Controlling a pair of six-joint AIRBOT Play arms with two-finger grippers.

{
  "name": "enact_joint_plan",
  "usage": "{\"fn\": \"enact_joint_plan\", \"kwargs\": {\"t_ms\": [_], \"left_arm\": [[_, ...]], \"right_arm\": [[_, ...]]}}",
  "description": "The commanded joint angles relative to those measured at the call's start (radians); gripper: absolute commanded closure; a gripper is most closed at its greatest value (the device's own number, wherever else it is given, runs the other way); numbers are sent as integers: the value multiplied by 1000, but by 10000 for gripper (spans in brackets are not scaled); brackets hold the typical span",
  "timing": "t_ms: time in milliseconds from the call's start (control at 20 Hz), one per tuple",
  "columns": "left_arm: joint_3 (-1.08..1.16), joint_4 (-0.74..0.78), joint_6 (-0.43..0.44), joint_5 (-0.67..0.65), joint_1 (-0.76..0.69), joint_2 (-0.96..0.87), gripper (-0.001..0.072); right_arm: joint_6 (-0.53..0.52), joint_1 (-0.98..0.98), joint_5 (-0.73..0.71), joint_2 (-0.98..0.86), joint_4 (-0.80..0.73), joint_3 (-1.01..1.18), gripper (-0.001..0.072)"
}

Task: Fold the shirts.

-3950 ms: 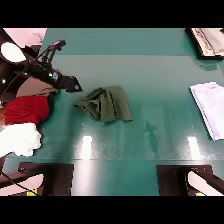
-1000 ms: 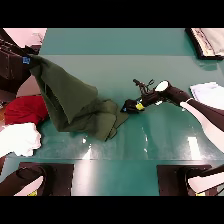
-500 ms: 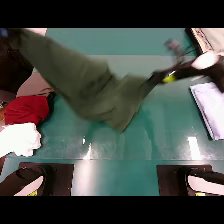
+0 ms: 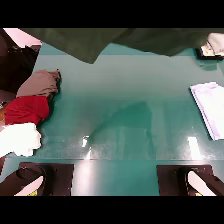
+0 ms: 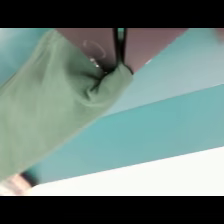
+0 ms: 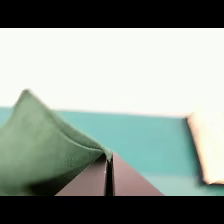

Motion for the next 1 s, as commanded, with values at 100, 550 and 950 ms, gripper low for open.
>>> {"fn": "enact_joint_plan", "kwargs": {"t_ms": [100, 550, 950], "left_arm": [[11, -112, 10, -76, 0, 21, 681], [-698, 27, 39, -49, 14, -39, 682], [-840, -127, 47, 144, 176, -373, 680]], "right_arm": [[-22, -109, 2, 119, -6, 63, 698], [26, 43, 565, -231, 173, 61, 699], [29, 306, 558, -598, -89, 61, 698]]}}
